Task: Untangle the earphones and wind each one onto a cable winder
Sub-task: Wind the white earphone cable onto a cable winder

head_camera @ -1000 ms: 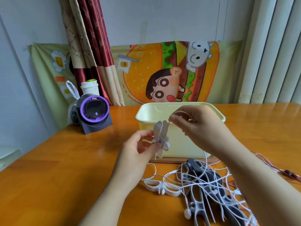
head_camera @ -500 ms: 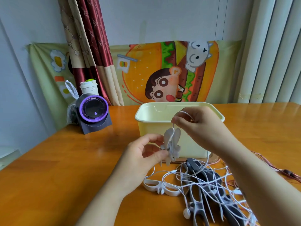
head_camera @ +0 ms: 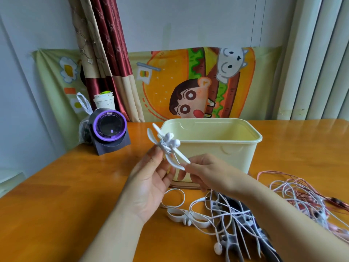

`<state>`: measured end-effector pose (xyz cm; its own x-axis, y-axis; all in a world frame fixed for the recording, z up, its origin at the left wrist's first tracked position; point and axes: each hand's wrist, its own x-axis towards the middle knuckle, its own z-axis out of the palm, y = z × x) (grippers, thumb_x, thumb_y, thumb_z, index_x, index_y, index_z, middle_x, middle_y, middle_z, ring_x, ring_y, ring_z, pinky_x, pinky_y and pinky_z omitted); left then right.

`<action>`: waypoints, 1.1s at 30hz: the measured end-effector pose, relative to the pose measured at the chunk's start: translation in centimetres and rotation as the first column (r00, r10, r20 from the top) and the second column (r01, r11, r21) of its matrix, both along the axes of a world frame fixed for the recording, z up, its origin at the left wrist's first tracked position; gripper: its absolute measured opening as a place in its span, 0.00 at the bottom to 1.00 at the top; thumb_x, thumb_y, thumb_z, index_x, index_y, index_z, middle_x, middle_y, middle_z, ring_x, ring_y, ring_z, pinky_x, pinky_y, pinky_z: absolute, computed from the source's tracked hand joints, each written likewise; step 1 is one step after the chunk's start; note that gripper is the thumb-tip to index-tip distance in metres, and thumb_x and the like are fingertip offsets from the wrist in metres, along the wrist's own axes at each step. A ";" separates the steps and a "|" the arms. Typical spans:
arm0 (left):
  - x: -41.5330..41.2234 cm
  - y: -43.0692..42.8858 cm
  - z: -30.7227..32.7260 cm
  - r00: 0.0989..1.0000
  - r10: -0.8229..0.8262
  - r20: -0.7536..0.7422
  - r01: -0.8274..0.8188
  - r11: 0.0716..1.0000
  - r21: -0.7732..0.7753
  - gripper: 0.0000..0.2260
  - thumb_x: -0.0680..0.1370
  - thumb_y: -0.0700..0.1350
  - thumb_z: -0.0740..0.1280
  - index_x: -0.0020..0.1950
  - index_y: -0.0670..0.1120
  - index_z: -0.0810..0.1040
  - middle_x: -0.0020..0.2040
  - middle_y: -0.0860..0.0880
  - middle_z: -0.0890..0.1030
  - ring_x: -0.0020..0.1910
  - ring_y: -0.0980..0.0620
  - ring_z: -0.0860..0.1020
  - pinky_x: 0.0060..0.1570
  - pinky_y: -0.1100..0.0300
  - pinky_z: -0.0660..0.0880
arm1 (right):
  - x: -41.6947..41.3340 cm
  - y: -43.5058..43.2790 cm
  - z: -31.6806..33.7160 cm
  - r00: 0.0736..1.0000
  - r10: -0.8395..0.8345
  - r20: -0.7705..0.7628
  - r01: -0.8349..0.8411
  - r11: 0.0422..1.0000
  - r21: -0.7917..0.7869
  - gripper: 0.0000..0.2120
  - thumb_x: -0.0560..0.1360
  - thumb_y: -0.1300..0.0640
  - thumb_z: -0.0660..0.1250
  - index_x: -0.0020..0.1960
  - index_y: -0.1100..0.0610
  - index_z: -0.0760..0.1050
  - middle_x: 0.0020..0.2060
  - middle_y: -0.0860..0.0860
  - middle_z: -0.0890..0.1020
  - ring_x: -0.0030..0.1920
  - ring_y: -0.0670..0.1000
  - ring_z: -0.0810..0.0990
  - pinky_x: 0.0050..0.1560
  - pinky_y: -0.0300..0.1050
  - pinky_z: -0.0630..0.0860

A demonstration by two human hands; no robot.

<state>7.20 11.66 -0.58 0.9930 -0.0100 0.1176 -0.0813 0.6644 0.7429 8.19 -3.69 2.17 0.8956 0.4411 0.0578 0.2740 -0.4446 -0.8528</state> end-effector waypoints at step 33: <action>-1.8 -0.6 0.3 0.952 -0.271 0.143 0.182 0.875 0.448 0.12 0.69 0.39 0.70 0.52 0.45 0.80 0.42 0.50 0.84 0.40 0.57 0.81 0.38 0.66 0.76 | 1.1 -3.9 2.4 0.996 0.060 0.074 -0.084 0.910 0.405 0.19 0.64 0.39 0.75 0.40 0.55 0.81 0.43 0.61 0.73 0.44 0.58 0.71 0.51 0.50 0.77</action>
<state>5.40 11.10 -0.31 0.9143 -0.3253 0.2412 -0.1396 0.3060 0.9417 9.30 -7.64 4.55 0.8519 0.4313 0.2972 0.3469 -0.0394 -0.9371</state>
